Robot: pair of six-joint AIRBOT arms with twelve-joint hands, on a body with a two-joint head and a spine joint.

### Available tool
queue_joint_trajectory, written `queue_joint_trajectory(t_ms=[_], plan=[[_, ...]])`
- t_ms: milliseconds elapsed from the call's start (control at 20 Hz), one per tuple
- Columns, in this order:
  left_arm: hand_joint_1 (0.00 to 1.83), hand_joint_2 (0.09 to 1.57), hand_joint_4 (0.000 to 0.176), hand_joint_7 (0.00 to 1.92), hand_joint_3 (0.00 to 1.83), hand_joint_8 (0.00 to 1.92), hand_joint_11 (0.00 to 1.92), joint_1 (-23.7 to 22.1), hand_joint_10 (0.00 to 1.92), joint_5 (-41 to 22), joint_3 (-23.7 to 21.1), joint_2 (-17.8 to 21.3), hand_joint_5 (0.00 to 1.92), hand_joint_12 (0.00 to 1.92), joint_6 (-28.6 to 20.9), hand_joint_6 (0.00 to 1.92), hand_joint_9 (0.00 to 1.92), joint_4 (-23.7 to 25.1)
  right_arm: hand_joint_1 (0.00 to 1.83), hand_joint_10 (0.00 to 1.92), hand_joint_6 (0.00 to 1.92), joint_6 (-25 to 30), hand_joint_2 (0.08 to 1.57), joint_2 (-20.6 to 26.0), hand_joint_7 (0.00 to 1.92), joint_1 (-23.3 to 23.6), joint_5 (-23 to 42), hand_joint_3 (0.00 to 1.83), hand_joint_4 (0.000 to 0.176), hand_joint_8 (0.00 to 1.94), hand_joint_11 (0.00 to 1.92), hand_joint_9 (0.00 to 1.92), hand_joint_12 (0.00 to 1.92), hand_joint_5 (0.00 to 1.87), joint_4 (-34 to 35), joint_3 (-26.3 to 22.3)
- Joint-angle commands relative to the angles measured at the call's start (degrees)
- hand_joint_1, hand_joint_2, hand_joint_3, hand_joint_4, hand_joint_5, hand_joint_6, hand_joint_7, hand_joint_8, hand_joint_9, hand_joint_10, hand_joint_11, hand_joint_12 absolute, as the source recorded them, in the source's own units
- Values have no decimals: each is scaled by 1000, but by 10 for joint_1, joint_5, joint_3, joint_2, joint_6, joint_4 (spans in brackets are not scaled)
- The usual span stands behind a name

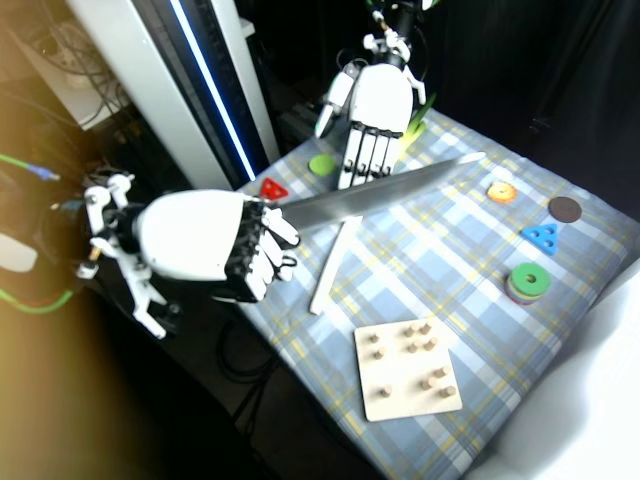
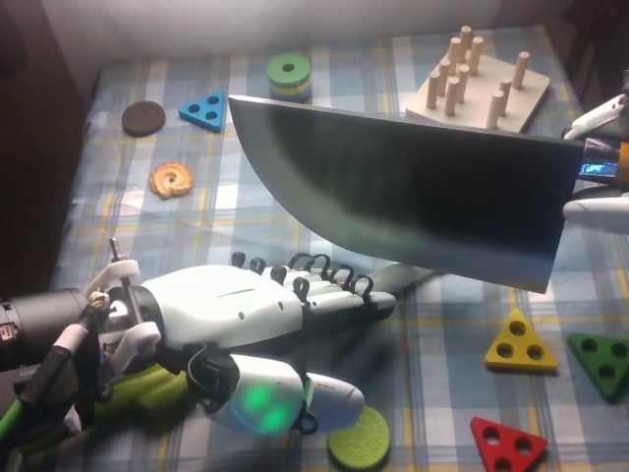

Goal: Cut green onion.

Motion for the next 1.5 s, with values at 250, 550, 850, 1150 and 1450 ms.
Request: queue_joint_trajectory(t_ms=[250,550,850,1150,1450], plan=[[0,1326,0,0,1,0,0,-1,0,-49,-2,1,0,0,-4,0,0,-10,153,1921,1921,20,1549,11,1411,4,40,11,0,1941,1574,1552,1921,1049,-20,0],[0,1325,0,0,0,0,0,0,0,-57,-1,3,0,0,-4,0,0,-21,176,1921,1921,21,1495,9,1421,5,62,0,0,1941,1567,1553,1921,1069,-2,10],[0,1331,0,0,2,0,0,-1,0,-61,-2,5,0,0,-4,0,0,-26,404,1921,1921,-38,1465,1,1130,30,131,4,0,1941,1285,1257,1921,801,98,29],[0,1332,0,0,3,0,0,5,0,-139,-9,34,0,0,-4,0,0,-90,309,1921,1921,-66,1487,-19,1294,79,77,1,0,1941,1333,1369,1921,1067,132,72],[0,1334,0,0,4,0,0,17,0,-219,-26,75,0,0,-4,0,0,-132,184,1921,1921,-98,1483,-30,1295,135,3,0,0,1941,1393,1378,1921,1086,129,103]])
